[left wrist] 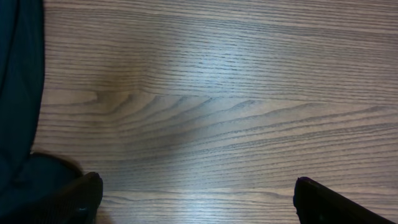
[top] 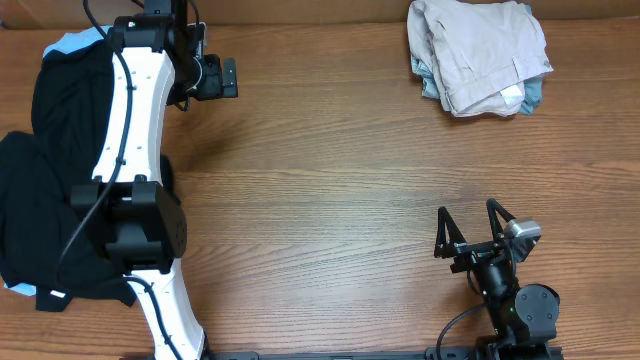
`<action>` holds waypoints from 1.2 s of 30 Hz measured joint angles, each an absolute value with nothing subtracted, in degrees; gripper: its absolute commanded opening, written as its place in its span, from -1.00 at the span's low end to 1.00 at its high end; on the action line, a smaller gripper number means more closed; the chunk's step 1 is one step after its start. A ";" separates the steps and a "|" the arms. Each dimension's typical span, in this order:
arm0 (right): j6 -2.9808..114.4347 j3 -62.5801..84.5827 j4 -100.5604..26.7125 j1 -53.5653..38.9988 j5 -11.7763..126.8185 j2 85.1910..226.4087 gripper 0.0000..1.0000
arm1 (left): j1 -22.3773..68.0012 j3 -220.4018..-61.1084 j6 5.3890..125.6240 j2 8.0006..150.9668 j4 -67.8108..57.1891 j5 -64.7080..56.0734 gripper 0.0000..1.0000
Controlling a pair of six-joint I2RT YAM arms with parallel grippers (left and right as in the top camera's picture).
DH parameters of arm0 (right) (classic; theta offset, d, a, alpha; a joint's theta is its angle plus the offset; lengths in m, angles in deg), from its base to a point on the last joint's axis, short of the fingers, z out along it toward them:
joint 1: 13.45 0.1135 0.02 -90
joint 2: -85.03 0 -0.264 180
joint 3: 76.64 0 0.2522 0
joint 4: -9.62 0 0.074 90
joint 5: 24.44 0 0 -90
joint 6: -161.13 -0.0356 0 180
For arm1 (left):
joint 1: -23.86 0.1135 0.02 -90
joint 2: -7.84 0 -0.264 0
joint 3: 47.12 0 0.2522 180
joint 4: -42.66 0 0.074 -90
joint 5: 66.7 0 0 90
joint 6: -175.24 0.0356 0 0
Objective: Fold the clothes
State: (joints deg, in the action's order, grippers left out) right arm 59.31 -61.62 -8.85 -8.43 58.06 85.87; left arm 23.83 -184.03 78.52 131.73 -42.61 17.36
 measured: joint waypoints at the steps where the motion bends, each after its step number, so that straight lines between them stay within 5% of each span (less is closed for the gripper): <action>1: 59.31 -61.62 -8.87 -8.43 58.06 85.87 1.00 | 23.83 -184.03 78.52 131.73 -42.63 17.36 1.00; 14: 59.31 -61.62 -8.85 -8.43 58.06 85.87 1.00 | 24.20 -184.03 78.52 128.98 -42.81 17.41 0.99; 26: 59.33 -61.62 -8.87 -8.43 58.06 85.87 1.00 | 18.63 -183.77 78.52 102.18 -42.61 17.56 1.00; 36: 59.29 -61.62 -8.74 -8.43 58.08 85.87 1.00 | 12.22 -154.39 78.96 76.57 -31.86 17.87 0.99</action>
State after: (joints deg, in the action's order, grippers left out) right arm 59.29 -61.62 -8.74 -8.43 58.08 85.87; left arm 12.22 -154.39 78.96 76.57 -31.86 17.87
